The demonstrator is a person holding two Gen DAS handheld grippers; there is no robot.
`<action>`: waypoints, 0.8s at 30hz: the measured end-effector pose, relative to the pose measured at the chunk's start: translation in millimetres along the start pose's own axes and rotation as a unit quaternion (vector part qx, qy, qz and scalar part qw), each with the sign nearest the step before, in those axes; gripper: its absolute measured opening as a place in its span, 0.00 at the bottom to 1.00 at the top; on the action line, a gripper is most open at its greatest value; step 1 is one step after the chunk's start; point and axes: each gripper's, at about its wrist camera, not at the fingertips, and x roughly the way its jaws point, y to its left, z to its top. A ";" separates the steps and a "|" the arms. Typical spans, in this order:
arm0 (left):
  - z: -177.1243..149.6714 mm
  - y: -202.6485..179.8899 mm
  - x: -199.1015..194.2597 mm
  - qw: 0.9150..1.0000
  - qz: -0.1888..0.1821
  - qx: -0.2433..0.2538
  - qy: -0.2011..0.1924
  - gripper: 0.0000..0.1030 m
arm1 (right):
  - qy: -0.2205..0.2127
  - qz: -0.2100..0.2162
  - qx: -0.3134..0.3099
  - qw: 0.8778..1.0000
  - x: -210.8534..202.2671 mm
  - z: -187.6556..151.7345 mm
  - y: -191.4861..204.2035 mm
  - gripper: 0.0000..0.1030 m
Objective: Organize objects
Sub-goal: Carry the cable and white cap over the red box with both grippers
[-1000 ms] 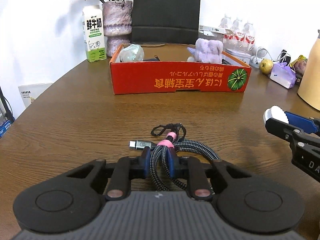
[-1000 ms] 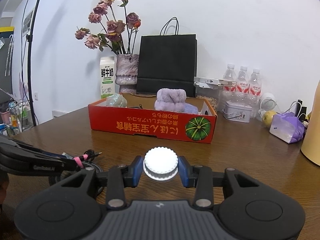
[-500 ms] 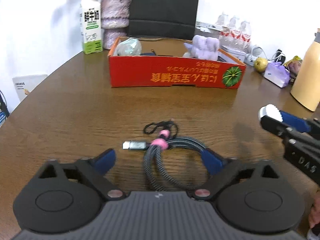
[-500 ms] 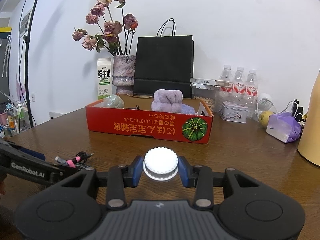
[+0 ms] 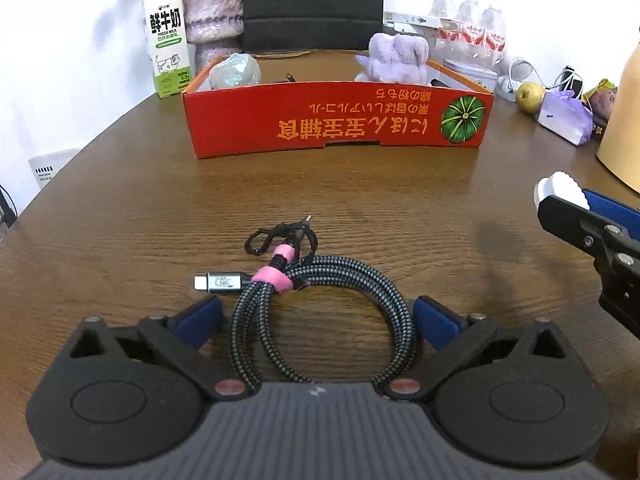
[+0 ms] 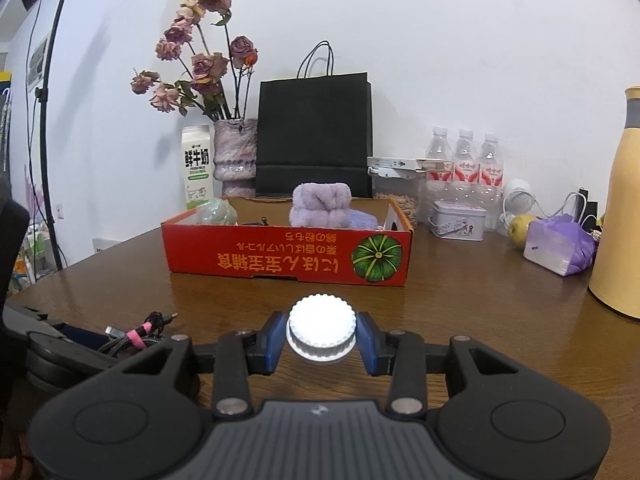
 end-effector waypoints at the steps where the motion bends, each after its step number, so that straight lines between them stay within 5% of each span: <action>1: -0.8 1.9 -0.9 1.000 0.001 -0.004 -0.003 1.00 | 0.000 0.002 0.000 1.000 0.1 0.0 0.1 0.36; 4: -5.0 6.4 -8.4 1.000 0.005 -0.005 -0.015 0.88 | -0.001 0.004 -0.001 1.000 -0.7 -0.2 1.1 0.36; 24: 20.1 23.6 -55.2 0.994 -0.008 -0.009 -0.105 0.88 | -0.011 0.014 -0.017 1.000 0.0 14.3 12.4 0.36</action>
